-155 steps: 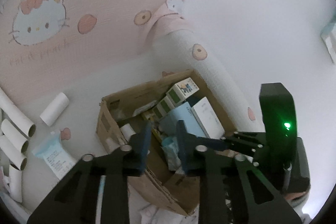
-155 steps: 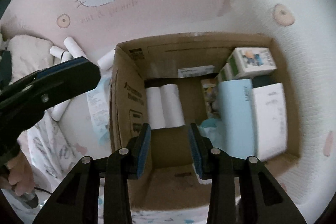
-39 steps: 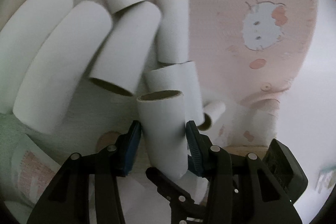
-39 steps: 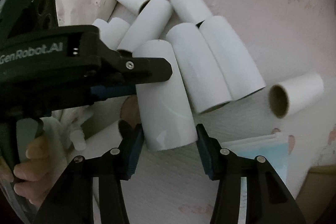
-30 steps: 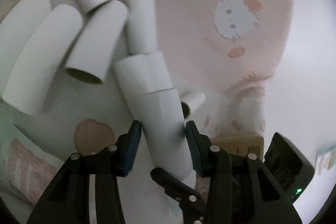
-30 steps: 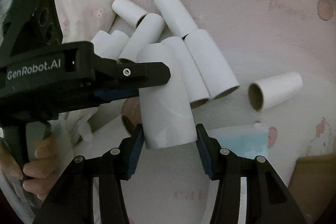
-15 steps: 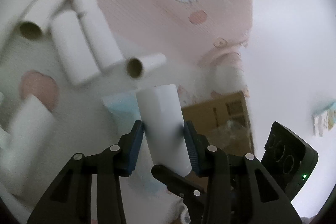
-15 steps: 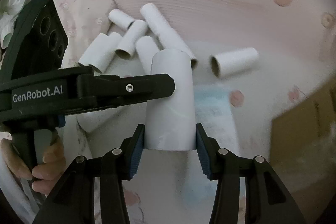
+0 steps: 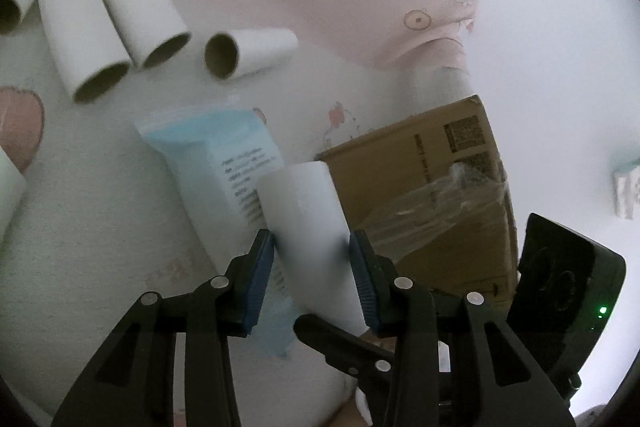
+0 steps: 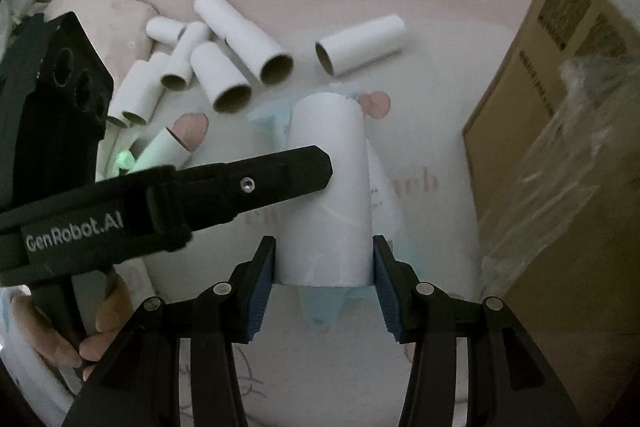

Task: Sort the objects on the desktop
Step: 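Close the right gripper on a white tube while the left gripper closes on another tube, then lift both held tubes and carry them toward the cardboard box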

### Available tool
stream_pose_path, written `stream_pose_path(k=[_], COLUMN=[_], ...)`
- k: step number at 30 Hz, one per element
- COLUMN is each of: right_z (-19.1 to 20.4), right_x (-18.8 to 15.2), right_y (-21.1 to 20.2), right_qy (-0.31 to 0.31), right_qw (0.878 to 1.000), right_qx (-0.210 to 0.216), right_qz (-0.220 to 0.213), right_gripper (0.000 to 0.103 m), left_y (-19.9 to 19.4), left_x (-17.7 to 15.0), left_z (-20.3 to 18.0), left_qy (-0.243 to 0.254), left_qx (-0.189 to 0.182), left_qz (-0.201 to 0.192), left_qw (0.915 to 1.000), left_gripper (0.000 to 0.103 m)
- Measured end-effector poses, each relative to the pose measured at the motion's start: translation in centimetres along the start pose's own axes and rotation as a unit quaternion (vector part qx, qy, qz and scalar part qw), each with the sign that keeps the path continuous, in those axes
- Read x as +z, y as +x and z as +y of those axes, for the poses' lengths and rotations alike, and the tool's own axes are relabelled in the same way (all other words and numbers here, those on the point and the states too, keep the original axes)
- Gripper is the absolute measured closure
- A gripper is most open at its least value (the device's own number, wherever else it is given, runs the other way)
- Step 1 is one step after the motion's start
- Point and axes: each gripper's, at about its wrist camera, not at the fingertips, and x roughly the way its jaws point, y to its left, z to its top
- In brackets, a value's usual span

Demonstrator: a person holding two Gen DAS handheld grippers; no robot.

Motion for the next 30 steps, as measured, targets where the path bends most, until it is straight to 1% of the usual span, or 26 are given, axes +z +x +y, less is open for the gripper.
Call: stream_pose_path(k=[2,4,9,13,15,18,20,24,26,30], right_z=[0.2,0.4,0.3,0.0,-0.3,-0.6,-0.7,-0.7,-0.5,-0.2], right_x=[0.0,0.0,0.4,1.3,1.7,2.1,2.3,2.5,2.5,2.5], right_y=[0.3,0.4,0.3,0.5,1.2,2.0,2.3,3.4,3.6,3.2], right_qy=[0.005,0.008,0.013,0.007,0.007,0.011,0.015,0.019,0.012,0.003], right_qw=[1.0,1.0,1.0,0.999,0.999,0.997,0.997,0.996,0.996,0.998], right_qx=[-0.001,0.008,0.021,0.018,0.026,0.044,0.053,0.052,0.043,0.035], right_qz=[0.013,0.016,0.017,0.029,0.038,0.055,0.062,0.075,0.071,0.053], right_gripper=[0.058,0.058,0.058,0.057,0.057,0.057,0.057,0.058,0.058,0.059], left_y=[-0.2,-0.3,-0.1,-0.1,-0.1,0.1,0.1,0.4,0.2,0.1], left_x=[0.0,0.1,0.1,0.1,0.2,0.5,0.6,0.8,0.9,1.0], left_z=[0.1,0.1,0.3,0.1,0.5,1.5,1.9,2.0,2.0,2.3], left_qy=[0.003,0.004,0.0,0.008,-0.003,-0.037,-0.049,-0.053,-0.053,-0.067], left_qx=[0.008,0.01,-0.003,0.005,0.003,-0.013,-0.023,-0.026,-0.025,-0.034], left_qz=[-0.003,-0.005,0.008,0.008,0.009,0.016,0.018,0.018,0.011,0.007], left_qw=[1.0,0.9999,1.0,0.9999,0.9999,0.9991,0.9984,0.9981,0.9982,0.9971], left_gripper=[0.062,0.064,0.064,0.064,0.064,0.064,0.064,0.064,0.064,0.064])
